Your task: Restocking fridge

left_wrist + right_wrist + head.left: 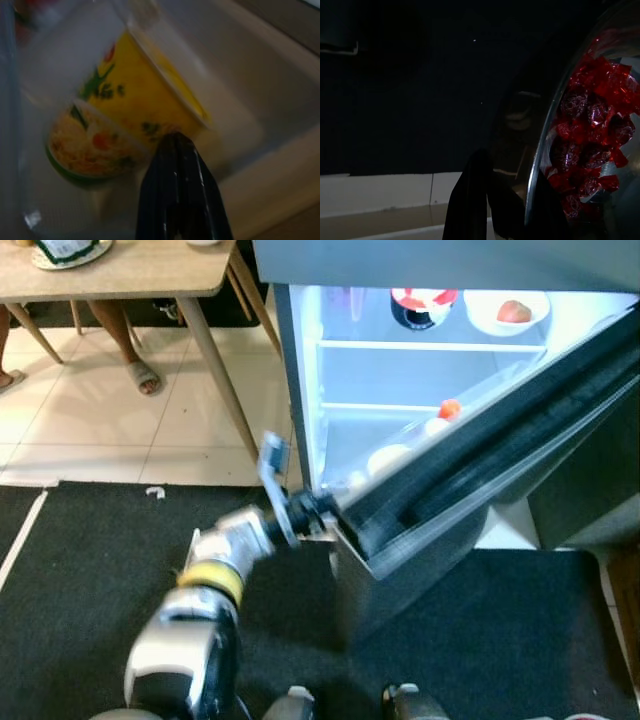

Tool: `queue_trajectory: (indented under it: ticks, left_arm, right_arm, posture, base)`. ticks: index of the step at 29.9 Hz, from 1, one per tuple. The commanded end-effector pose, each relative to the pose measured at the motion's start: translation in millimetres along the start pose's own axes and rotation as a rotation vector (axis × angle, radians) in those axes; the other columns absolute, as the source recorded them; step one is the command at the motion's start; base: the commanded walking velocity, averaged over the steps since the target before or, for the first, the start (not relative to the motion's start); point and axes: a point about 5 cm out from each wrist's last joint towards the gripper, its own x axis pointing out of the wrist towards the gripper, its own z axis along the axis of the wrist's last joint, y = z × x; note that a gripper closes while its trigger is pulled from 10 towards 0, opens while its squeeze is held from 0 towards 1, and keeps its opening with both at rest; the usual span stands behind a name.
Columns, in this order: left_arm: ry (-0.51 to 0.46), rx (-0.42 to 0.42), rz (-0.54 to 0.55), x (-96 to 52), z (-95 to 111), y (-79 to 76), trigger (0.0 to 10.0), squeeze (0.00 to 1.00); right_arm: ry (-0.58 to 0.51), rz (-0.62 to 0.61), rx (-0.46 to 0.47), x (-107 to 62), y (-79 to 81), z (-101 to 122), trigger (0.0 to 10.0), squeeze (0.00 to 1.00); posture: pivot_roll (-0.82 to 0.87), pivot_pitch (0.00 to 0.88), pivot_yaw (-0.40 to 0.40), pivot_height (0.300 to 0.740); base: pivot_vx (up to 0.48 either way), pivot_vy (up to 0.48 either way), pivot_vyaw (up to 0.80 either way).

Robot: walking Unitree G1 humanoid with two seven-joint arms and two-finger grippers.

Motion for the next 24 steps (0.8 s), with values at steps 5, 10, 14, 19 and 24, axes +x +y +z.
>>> queue_trajectory:
  ticks: [5, 10, 14, 19, 24]
  left_arm:
    - [0.046, -0.104, 0.087, -12.3, -41.7, 6.8, 10.0, 0.00]
    - [0.020, -0.157, 0.316, -50.8, -62.9, 16.8, 10.0, 0.00]
    - [0.030, -0.195, 0.571, -99.2, -90.9, 14.7, 10.0, 0.00]
    - [0.023, -0.247, 0.838, -145.1, -117.1, 8.0, 10.0, 0.00]
    - [0.037, -0.250, 1.055, -174.6, -135.8, 0.7, 10.0, 0.00]
  right_arm:
    - [0.054, -0.007, 0.002, -3.7, 0.6, -15.9, 10.0, 0.00]
    - [0.058, -0.004, 0.001, -3.7, 2.4, -15.7, 10.0, 0.00]
    - [0.063, -0.005, 0.006, -4.0, 3.3, -16.5, 10.0, 0.00]
    - [0.066, -0.008, 0.009, -3.8, 2.5, -16.5, 10.0, 0.00]
    - [0.066, -0.009, 0.012, -3.7, 2.9, -16.0, 10.0, 0.00]
  posture:
    - [-0.13, 0.275, 0.037, 0.740]
    - [-0.13, 0.263, 0.039, 0.740]
    - [-0.13, 0.255, 0.040, 0.740]
    - [-0.13, 0.253, 0.040, 0.740]
    - [-0.13, 0.245, 0.040, 0.740]
  base:
    - [0.000, 0.000, 0.00]
    - [0.000, 0.000, 0.00]
    - [0.000, 0.000, 0.00]
    - [0.000, 0.000, 0.00]
    - [0.000, 0.000, 0.00]
